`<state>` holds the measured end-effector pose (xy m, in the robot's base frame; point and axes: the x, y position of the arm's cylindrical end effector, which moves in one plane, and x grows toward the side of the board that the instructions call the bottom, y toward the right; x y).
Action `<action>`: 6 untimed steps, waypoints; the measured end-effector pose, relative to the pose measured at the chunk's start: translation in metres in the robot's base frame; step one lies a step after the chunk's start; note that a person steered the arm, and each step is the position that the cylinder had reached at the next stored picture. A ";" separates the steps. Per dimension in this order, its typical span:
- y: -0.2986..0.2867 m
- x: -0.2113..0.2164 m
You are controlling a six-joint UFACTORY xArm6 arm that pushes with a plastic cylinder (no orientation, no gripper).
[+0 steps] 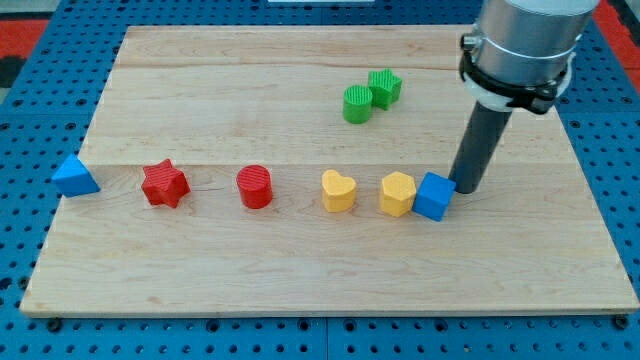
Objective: Nudge yellow hexagon a bit down
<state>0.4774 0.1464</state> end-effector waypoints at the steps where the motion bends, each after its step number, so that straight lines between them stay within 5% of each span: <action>1: -0.018 0.000; 6: -0.052 -0.010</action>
